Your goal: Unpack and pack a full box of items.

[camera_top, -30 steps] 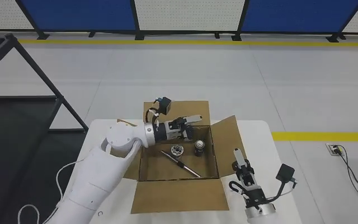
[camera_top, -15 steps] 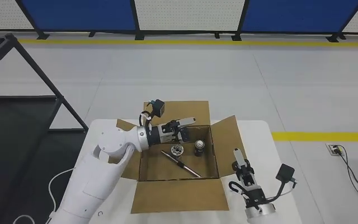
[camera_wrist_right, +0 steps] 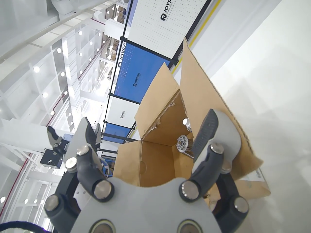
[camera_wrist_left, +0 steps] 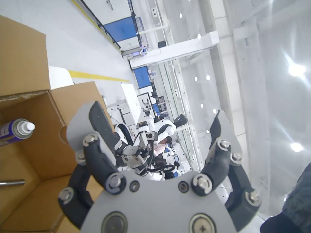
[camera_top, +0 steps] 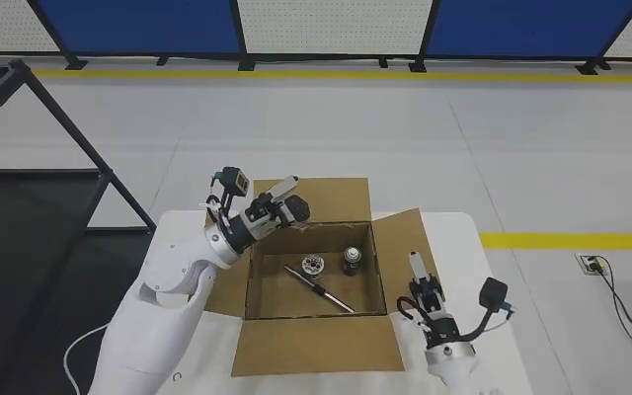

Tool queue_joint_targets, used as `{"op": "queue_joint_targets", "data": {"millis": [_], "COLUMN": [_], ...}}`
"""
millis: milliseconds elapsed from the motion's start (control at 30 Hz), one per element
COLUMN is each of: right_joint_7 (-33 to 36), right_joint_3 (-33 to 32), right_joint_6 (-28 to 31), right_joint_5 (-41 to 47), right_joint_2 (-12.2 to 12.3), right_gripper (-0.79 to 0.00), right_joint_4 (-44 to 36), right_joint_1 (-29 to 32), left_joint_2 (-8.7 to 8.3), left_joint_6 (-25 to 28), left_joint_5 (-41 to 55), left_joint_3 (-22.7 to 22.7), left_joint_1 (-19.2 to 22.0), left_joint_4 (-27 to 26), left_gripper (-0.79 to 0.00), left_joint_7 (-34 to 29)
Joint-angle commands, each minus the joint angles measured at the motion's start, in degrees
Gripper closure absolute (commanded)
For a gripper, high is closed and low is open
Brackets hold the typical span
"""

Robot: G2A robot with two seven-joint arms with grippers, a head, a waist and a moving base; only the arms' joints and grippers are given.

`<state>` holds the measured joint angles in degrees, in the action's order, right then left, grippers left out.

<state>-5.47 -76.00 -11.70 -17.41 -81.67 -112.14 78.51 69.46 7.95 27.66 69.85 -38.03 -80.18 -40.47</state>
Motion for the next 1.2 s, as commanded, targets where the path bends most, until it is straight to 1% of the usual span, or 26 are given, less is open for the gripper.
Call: {"op": "queue_joint_targets", "data": {"millis": [0, 267, 400, 500, 600, 833, 1167], "right_joint_7": [0.2, 0.8, 1.1, 2.0, 2.6, 3.7, 5.9], "right_joint_3": [-0.1, -0.1, -0.4, -1.0, -1.3, -1.4, -0.9], "right_joint_6": [-0.3, 0.1, 0.1, -0.3, -0.2, 0.0, 1.2], "right_joint_5": [1.0, 2.7, 3.2, 3.7, 4.3, 3.8, 2.5], "right_joint_2": [-0.1, -0.4, -0.5, -0.5, -0.5, -0.5, -0.4], "right_gripper": [-0.785, -0.785, -0.785, -0.785, -0.785, -0.785, -0.785], "right_joint_4": [1.7, 5.6, 6.4, 7.7, 8.8, 10.3, 11.2], "right_joint_1": [-1.2, -3.8, -4.6, -5.6, -6.2, -6.6, -6.4], "left_joint_2": [-0.34, -1.24, -1.5, -1.46, -1.47, -1.42, -1.24], "left_joint_6": [-0.3, -0.8, -1.1, -1.4, -1.8, -2.8, -2.1], "left_joint_5": [-0.1, -0.2, -2.9, -1.9, -1.7, -3.1, -2.1], "left_joint_3": [1.7, 6.8, 8.2, 8.9, 9.4, 9.8, 10.7], "left_joint_1": [-2.2, -9.6, -12.0, -13.6, -14.5, -15.3, -16.4], "left_joint_4": [-1.5, -6.1, -7.4, -8.1, -8.1, -7.4, -7.4], "left_gripper": [-0.785, -0.785, -0.785, -0.785, -0.785, -0.785, -0.785], "left_joint_7": [1.2, 5.5, 8.9, 11.2, 12.4, 15.4, 17.8]}}
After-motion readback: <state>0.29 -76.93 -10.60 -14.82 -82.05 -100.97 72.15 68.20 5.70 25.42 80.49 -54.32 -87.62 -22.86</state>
